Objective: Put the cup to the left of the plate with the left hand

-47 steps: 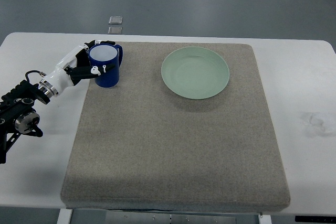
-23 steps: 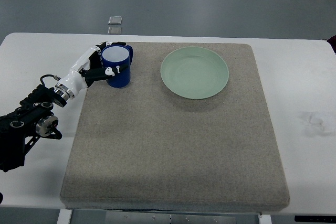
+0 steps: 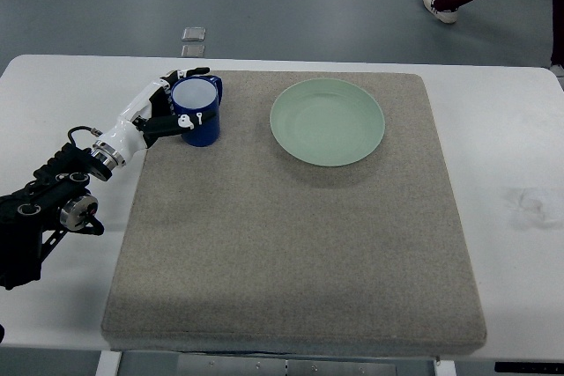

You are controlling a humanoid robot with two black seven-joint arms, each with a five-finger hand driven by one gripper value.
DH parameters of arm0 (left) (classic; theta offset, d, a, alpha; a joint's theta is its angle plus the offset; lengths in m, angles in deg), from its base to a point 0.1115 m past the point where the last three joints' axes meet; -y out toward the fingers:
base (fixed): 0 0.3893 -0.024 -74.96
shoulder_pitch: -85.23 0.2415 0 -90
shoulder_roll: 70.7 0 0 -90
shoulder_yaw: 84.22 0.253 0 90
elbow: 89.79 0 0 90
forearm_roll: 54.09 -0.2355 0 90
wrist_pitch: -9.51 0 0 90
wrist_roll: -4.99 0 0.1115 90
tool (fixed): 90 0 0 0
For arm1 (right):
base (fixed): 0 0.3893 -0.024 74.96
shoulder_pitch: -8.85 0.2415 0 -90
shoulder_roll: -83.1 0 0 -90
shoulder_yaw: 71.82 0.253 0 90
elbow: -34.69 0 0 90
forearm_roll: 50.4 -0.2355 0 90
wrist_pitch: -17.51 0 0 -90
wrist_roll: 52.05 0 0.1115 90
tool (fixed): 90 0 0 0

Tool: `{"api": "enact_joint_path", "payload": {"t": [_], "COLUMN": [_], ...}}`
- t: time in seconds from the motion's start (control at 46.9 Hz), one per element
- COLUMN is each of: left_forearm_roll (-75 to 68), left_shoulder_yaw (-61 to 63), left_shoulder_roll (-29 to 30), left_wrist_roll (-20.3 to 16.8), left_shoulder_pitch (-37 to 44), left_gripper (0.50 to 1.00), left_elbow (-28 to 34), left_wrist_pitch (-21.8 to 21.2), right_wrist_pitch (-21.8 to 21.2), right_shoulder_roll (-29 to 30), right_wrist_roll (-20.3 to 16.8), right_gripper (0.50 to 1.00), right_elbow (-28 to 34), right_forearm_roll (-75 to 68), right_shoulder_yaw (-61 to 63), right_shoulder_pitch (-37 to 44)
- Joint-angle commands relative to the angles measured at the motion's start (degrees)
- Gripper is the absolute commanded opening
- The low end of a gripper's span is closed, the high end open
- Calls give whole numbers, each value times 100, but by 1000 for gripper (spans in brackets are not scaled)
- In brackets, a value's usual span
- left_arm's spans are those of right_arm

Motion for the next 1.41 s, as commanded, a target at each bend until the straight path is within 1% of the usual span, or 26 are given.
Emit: {"api": "enact_joint_path", "payload": {"t": [0.0,0.064,0.171,0.277,0.469,0.768,0.874,1.023,1.13,1.173,1.301,1.386], "left_forearm_roll": [3,3,29,292,951,2190,2507,2552,2596,2622,2762,3043], "left_shoulder_yaw": [0,-9,-26,-18,-123,-817,-835,-844,-835,-835,-852,-835], "left_shoulder_roll": [0,0,0,44,219,545,545,466,370,256,-26,-167], "left_wrist_roll": [0,0,0,0,0,0,0,0,10,107,651,775], "left_shoulder_pitch": [1,9,1,1,-17,-60,-236,-412,-606,-614,-632,-632], "left_gripper": [962,966,988,992,992,992,992,992,992,992,988,988], "left_elbow": [-2,-11,-20,-29,-29,120,165,173,165,165,173,173], "left_wrist_pitch": [0,0,0,9,44,71,9,-17,-228,-281,-439,-466], "right_wrist_pitch": [0,0,0,0,0,0,0,0,0,0,0,0], "right_shoulder_roll": [0,0,0,0,0,0,0,0,0,0,0,0], "right_wrist_roll": [-6,-6,3,3,-6,-6,-5,-6,3,-6,-6,3], "right_gripper": [932,932,932,932,932,932,932,932,932,932,932,932], "right_elbow": [0,0,0,0,0,0,0,0,0,0,0,0], "right_forearm_roll": [0,0,0,0,0,0,0,0,-8,0,0,0], "right_shoulder_yaw": [0,0,0,0,0,0,0,0,0,0,0,0], "right_shoulder_pitch": [0,0,0,0,0,0,0,0,0,0,0,0]}}
